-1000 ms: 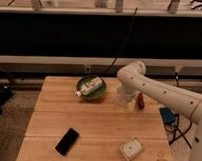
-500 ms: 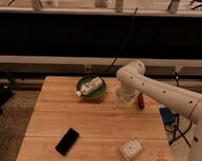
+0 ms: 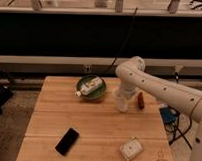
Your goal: Pick up the ceramic cup
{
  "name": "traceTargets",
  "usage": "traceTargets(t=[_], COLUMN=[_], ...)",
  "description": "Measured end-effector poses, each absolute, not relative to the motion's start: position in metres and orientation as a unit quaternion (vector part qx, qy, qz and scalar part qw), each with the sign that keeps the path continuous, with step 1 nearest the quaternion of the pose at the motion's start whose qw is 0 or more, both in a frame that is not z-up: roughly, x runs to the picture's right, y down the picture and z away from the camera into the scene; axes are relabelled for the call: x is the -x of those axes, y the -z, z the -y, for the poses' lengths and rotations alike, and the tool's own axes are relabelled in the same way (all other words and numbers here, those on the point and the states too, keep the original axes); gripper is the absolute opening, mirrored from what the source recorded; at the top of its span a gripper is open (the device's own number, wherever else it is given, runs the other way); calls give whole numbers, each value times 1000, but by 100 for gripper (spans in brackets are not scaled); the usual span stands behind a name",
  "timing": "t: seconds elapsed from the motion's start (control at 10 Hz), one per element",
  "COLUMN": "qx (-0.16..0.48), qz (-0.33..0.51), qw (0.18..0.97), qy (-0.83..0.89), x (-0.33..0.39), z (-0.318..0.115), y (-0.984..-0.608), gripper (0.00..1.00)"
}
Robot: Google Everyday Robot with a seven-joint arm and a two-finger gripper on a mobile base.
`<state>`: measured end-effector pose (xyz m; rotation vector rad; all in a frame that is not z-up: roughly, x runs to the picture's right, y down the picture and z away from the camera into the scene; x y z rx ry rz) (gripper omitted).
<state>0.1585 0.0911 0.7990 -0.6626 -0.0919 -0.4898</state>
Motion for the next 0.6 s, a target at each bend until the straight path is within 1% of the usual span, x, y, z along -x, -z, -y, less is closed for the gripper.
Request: traceTargets(t=[0.3,0.6], qx=[324,325], qz=[47,46], qw=[912,910], qy=[247,255], x=[-157,-157], z=[-89,-82], y=[-794,-781], gripper=[0,0])
